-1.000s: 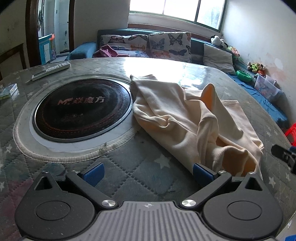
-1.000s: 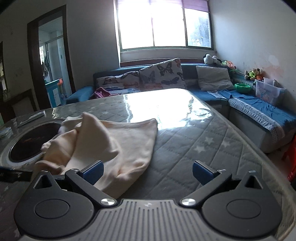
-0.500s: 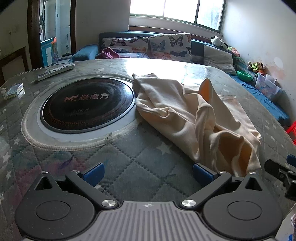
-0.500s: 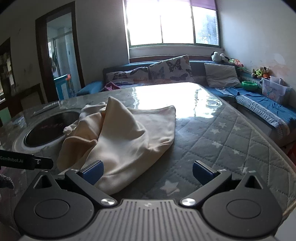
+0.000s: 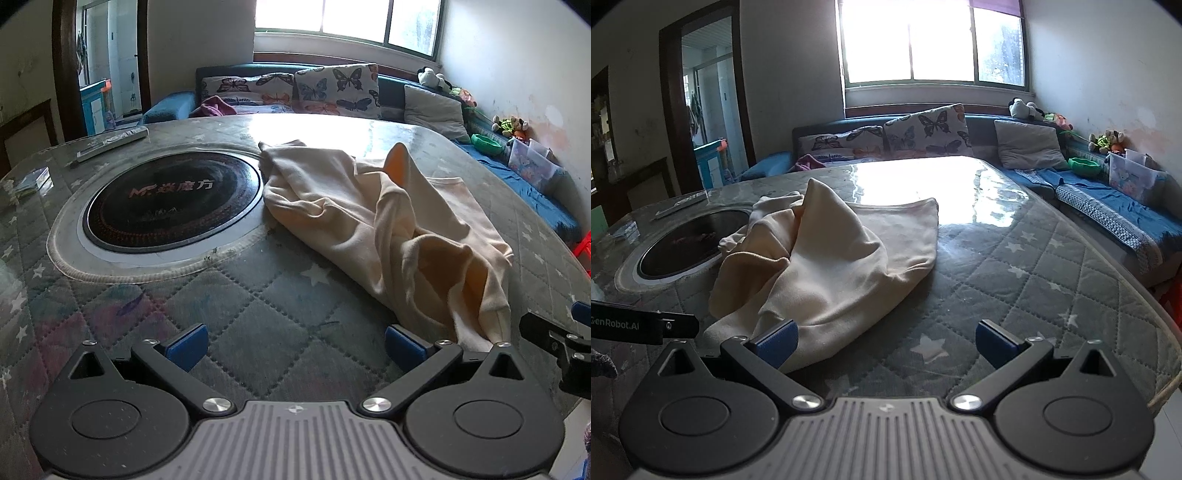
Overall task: Fold clothes
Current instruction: 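Move both grippers toward the crumpled cream sweatshirt on the table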
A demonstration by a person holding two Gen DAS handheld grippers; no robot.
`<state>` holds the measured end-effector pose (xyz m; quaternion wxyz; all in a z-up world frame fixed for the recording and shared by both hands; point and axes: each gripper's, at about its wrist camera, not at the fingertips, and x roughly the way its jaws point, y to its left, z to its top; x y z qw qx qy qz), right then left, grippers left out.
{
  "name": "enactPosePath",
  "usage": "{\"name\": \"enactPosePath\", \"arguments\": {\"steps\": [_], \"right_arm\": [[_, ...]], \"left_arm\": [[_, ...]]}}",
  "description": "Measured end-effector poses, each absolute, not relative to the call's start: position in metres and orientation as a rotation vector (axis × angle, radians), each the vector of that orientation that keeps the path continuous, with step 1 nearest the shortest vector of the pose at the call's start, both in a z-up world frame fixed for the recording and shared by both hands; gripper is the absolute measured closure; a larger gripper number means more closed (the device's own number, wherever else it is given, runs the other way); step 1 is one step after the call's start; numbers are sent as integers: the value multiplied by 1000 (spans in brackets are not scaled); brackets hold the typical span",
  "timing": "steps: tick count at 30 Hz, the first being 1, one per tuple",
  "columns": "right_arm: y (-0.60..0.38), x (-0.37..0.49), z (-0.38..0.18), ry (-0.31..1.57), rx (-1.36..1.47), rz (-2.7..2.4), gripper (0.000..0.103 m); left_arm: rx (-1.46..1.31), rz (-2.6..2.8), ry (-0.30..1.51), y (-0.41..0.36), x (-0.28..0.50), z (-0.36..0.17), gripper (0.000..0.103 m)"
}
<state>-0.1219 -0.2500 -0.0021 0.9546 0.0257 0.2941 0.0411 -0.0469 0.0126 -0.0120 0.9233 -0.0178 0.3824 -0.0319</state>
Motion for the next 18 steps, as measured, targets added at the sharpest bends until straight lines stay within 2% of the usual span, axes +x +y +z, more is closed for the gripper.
{"name": "enactPosePath", "arguments": {"steps": [18], "right_arm": [[-250,-130,-2,605,65,114,0]], "left_arm": [[-6,-48,792,6,-56,-12,0]]}}
